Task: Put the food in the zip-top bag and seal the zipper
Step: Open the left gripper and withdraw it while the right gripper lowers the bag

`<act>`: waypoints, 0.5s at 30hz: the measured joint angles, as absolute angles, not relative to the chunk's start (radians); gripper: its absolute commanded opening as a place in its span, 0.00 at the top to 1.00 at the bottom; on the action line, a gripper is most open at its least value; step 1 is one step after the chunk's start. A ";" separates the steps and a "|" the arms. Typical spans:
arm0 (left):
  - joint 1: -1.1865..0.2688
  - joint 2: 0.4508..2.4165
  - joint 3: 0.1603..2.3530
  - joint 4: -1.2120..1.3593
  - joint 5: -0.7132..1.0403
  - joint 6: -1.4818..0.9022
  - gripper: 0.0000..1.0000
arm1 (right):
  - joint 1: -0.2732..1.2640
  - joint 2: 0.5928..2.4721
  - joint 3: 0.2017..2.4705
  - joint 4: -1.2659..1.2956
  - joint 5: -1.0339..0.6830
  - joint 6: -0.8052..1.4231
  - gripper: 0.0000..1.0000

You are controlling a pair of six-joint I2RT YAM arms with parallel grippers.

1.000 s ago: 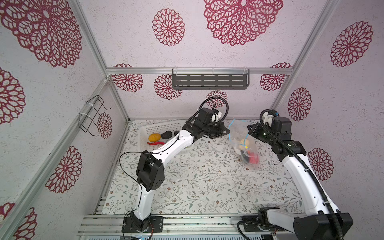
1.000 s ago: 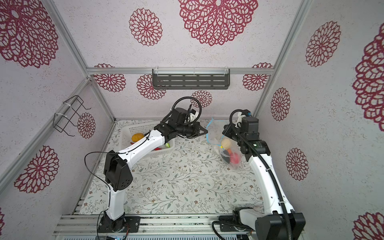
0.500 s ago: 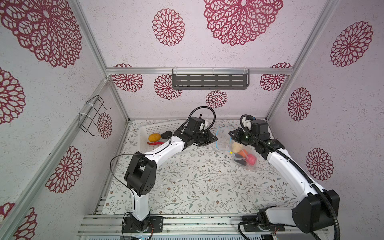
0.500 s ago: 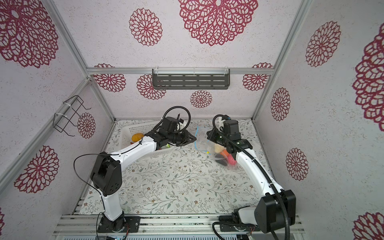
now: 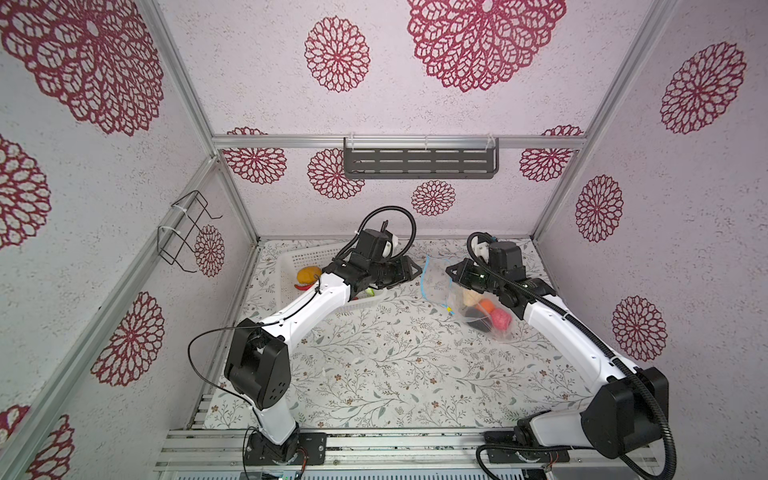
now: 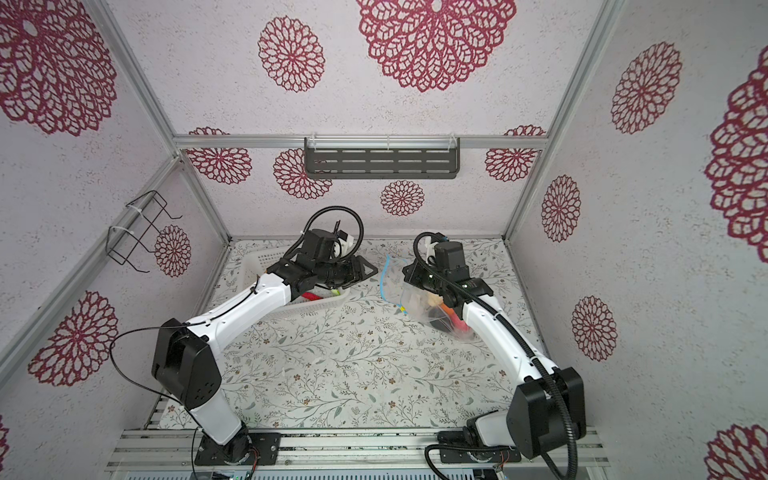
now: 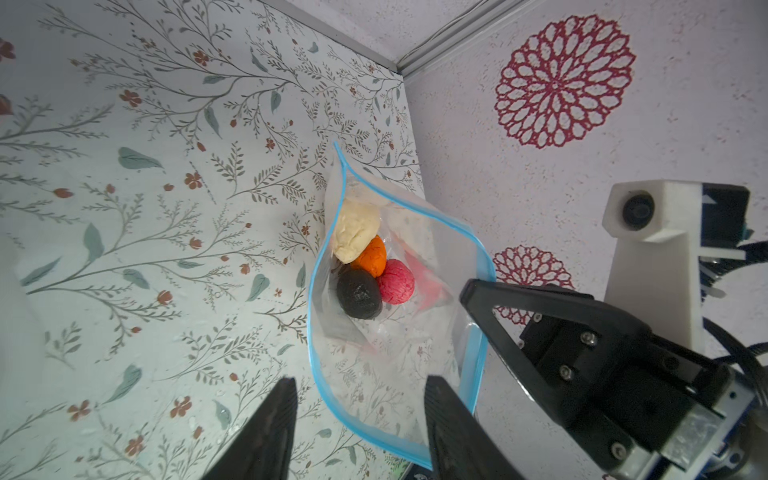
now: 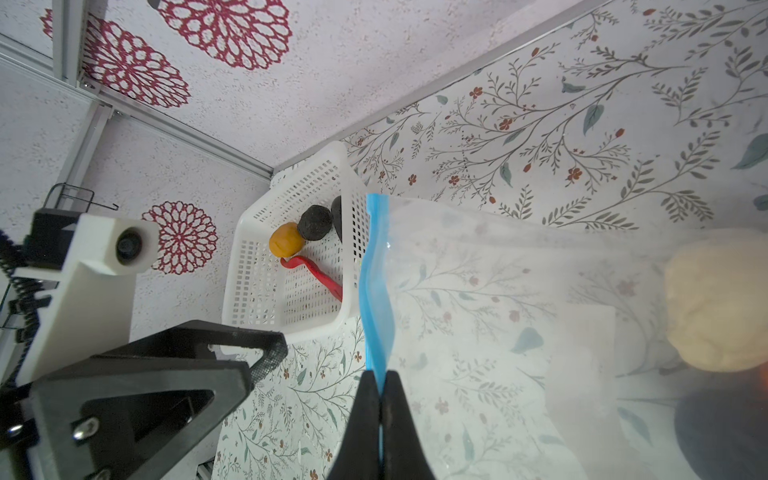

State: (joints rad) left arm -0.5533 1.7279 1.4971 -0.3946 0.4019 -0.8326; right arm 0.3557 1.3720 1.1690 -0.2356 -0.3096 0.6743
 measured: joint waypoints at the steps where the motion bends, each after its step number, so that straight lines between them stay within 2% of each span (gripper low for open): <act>1: -0.541 1.718 1.492 -0.410 0.393 -0.827 0.42 | 0.358 1.374 1.169 -0.234 -0.310 0.674 1.00; 8: -0.422 1.703 1.497 -0.526 0.300 -0.793 0.38 | 0.376 1.396 1.169 -0.228 -0.310 0.674 1.00; 15: -0.335 1.818 1.575 -0.617 0.189 -0.756 0.38 | 0.381 1.406 1.169 -0.228 -0.310 0.674 1.00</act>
